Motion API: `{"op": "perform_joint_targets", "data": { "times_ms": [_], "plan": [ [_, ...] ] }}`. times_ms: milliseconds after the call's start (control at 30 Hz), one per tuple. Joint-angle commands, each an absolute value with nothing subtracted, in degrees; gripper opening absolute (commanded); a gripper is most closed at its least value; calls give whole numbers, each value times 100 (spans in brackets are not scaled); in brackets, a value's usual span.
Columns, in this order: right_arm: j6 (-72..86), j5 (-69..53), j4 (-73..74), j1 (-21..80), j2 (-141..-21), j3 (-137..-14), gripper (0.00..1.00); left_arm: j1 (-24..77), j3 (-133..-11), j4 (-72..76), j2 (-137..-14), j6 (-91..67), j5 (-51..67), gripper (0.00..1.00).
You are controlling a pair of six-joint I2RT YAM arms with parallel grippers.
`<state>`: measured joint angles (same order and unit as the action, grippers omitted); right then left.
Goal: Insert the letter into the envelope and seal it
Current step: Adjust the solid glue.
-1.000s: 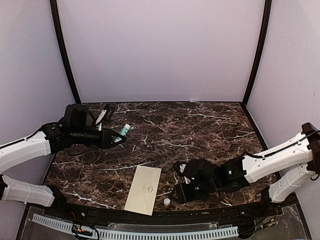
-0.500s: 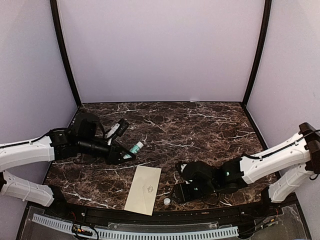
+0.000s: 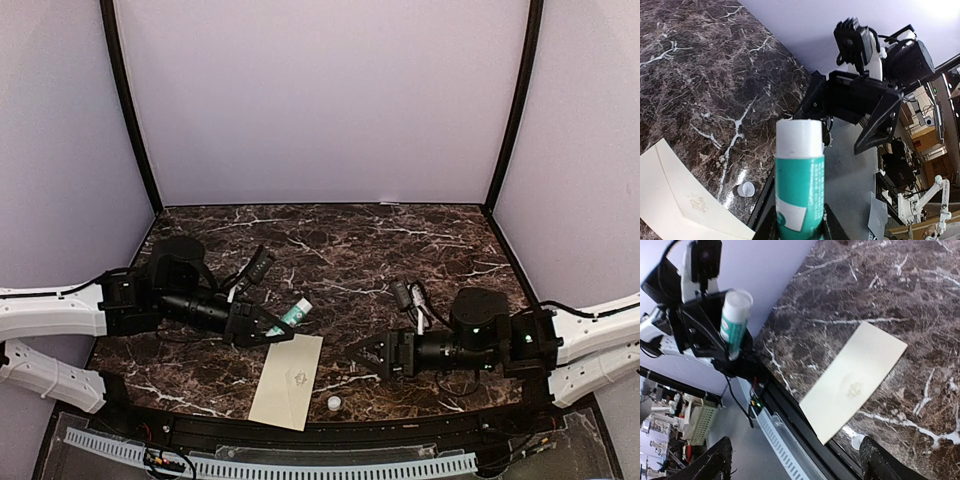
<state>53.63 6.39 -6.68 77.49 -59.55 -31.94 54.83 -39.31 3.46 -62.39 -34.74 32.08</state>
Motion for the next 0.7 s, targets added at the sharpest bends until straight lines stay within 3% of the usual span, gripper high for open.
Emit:
{"op": "perform_joint_targets", "data": {
  "times_ms": [0, 167, 500, 667],
  "plan": [
    [5008, -173, -1595, 7439, -5442, -2997, 86, 5894, -4384, -17, -6313, -3178, 3609, 0],
    [4807, -876, -1890, 7239, -5539, -3290, 88, 6407, -4595, -55, -6537, -3019, 3663, 0],
    [4915, -1893, -2508, 7284, -6148, -3517, 81, 6760, -5087, -117, -6976, -2910, 3532, 0],
    [5113, -2008, -2981, 7306, -6318, -3396, 66, 6812, -5169, -205, -7059, -2869, 3598, 0]
  ]
}}
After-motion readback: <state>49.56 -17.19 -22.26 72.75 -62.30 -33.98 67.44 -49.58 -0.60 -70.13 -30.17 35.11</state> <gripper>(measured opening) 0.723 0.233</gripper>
